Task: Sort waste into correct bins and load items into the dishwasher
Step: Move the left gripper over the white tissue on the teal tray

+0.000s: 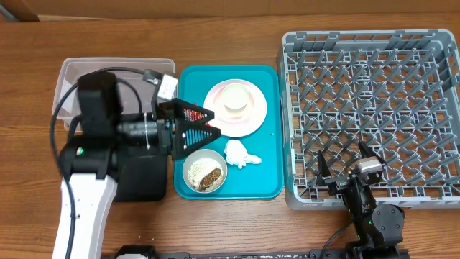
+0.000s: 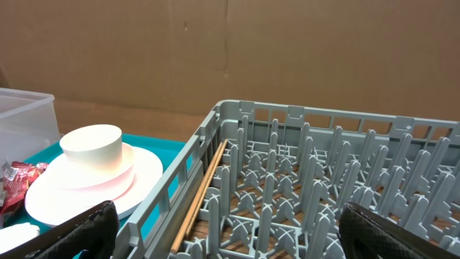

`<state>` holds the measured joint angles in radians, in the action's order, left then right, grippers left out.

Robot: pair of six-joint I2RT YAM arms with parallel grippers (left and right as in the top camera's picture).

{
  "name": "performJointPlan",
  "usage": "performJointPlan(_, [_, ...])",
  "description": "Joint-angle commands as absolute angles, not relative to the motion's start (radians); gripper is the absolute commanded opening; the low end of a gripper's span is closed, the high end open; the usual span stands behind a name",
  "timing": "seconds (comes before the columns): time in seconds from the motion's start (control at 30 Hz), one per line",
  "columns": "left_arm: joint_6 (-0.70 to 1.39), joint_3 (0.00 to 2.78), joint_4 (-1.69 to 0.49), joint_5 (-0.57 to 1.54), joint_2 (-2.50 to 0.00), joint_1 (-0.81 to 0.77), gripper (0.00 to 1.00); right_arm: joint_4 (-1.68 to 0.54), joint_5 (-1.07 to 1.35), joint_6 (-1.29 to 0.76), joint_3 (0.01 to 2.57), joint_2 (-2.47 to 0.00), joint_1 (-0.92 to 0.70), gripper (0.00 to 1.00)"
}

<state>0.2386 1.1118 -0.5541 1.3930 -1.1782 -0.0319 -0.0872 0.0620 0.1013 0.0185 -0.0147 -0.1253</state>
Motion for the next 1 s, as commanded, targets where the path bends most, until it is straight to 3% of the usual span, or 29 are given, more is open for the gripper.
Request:
performJointPlan(0.0, [0.261, 1.128, -0.588, 1.515, -1.249, -0.068, 0.74, -0.080, 0.053, 0.102, 0.008, -0.003, -0.131, 1.00])
performJointPlan(0.03, [0.237, 1.128, -0.606, 1.497, -1.265, -0.097, 0.43, -0.080, 0.053, 0.102, 0.008, -0.003, -0.131, 1.00])
performJointPlan(0.07, [0.228, 1.128, -0.615, 1.477, -1.270, -0.117, 0.20, -0.080, 0.053, 0.102, 0.008, -0.003, -0.131, 1.00])
performJointPlan(0.1, [0.227, 1.128, -0.629, 1.426, -1.270, -0.142, 0.04, -0.080, 0.053, 0.102, 0.008, -0.003, -0.131, 1.00])
performJointPlan(0.3, [0.289, 1.128, -0.697, 1.004, -1.267, -0.313, 0.04, -0.080, 0.053, 0.102, 0.008, -0.003, -0.131, 1.00])
performJointPlan(0.5, [0.612, 1.128, -0.755, 0.279, -1.268, -0.556, 0.04, -0.080, 0.053, 0.102, 0.008, -0.003, -0.131, 1.00])
performJointPlan(0.73, [0.635, 1.128, -0.754, -0.302, -1.270, -0.763, 0.04, -0.080, 0.053, 0.102, 0.008, -0.003, -0.131, 1.00])
performJointPlan(0.97, [0.627, 1.128, -0.752, -0.422, -1.309, -0.792, 0.17, -0.080, 0.053, 0.102, 0.008, -0.003, -0.131, 1.00])
